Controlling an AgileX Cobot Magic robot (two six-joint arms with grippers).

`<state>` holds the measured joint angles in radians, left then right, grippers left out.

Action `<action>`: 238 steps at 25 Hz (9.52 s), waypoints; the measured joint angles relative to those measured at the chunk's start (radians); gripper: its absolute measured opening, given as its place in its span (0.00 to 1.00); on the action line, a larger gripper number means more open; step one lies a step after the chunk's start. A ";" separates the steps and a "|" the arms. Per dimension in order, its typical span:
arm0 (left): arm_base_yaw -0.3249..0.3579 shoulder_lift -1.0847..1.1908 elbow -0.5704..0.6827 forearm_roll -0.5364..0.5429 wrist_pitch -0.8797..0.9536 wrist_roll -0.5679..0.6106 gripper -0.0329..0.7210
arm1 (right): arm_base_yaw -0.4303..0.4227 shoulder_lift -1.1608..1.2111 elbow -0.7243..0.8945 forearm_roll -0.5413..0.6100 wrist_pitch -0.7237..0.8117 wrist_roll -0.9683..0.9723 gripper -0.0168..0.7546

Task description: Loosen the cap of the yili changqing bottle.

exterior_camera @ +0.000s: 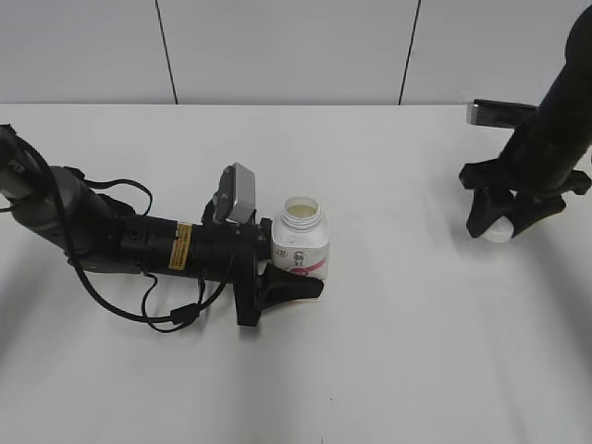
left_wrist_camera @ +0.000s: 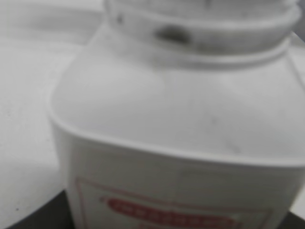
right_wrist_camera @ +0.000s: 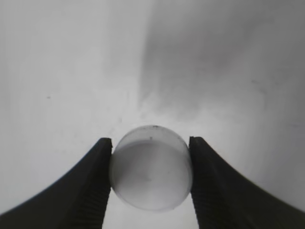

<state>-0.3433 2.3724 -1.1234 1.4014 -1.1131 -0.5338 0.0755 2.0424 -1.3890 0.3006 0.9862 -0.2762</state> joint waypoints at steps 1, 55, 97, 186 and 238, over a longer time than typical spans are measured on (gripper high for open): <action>0.000 0.000 0.000 0.000 0.000 0.000 0.57 | -0.005 0.000 0.011 -0.017 -0.004 0.013 0.52; 0.000 0.000 0.000 0.003 0.000 0.000 0.57 | -0.014 0.095 -0.034 -0.121 -0.075 0.081 0.76; 0.000 -0.011 0.000 -0.040 -0.057 -0.034 0.70 | -0.014 0.096 -0.305 -0.082 0.201 0.105 0.76; 0.082 -0.874 -0.009 -1.228 2.050 0.236 0.53 | -0.015 -0.497 -0.037 -0.079 0.231 0.142 0.76; 0.081 -2.379 0.602 -1.408 2.175 0.478 0.53 | -0.015 -2.050 0.873 -0.181 0.122 0.073 0.76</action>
<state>-0.2621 -0.0070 -0.5214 -0.0063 1.0615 -0.0557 0.0608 -0.0079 -0.5158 0.1199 1.1078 -0.2031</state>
